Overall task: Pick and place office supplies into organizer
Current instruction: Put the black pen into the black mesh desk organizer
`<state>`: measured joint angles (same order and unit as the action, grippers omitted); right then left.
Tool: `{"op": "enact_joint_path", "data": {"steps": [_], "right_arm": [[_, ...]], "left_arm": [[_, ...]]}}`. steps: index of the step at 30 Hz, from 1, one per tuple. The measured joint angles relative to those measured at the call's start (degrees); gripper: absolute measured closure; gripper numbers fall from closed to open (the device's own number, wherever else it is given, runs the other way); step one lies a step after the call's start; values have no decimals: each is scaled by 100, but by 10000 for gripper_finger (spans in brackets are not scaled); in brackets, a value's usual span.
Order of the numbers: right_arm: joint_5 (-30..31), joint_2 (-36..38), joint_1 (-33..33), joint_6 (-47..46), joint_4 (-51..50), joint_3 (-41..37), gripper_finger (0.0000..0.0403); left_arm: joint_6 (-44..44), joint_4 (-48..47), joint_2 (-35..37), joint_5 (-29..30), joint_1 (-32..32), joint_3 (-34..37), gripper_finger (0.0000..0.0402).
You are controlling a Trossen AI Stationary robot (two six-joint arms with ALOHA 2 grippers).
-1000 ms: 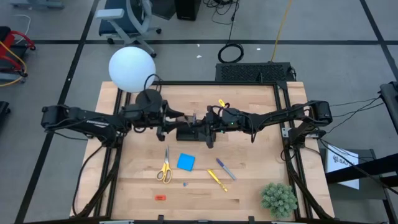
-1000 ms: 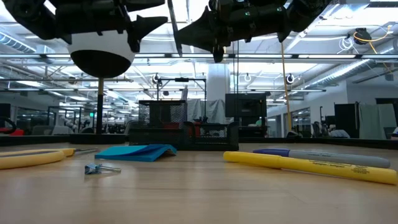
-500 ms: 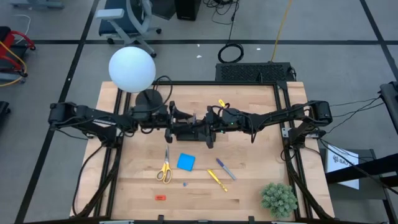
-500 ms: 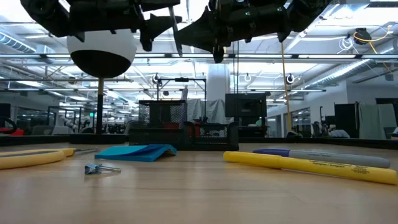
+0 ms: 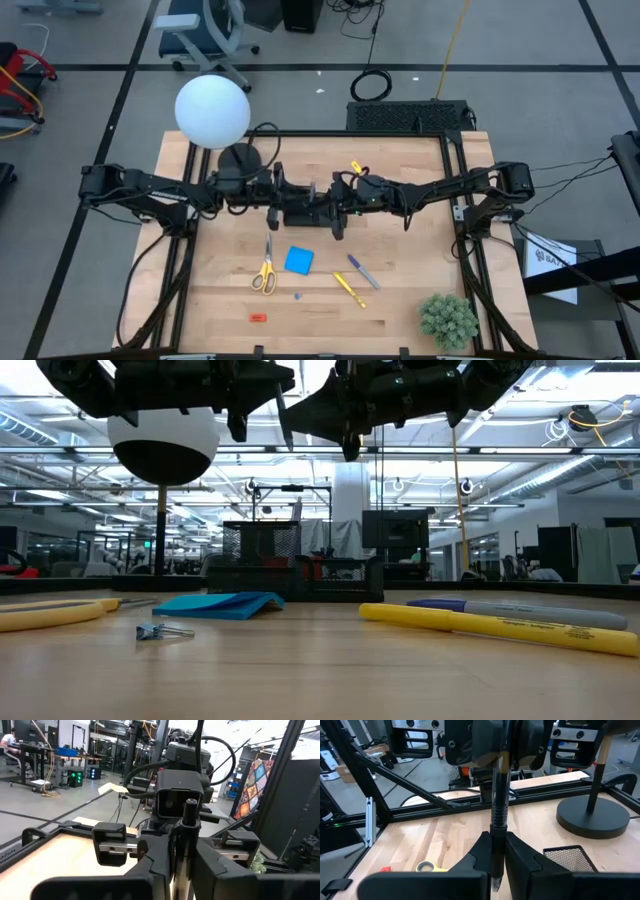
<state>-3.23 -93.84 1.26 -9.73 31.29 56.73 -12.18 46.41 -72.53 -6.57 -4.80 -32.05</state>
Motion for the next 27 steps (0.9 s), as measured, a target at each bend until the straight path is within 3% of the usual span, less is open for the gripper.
{"op": "enact_joint_path", "data": {"steps": [4, 16, 27], "right_arm": [[9, 0, -15, -7, 0, 0, 377], [11, 0, -20, 12, -63, 2, 297], [15, 0, -14, 12, -154, 2, 297]], "left_arm": [[42, -16, 2, -1, 2, 0, 355], [214, -151, 4, -94, 0, -2, 355], [729, -866, 106, 96, -97, 2, 355]]}}
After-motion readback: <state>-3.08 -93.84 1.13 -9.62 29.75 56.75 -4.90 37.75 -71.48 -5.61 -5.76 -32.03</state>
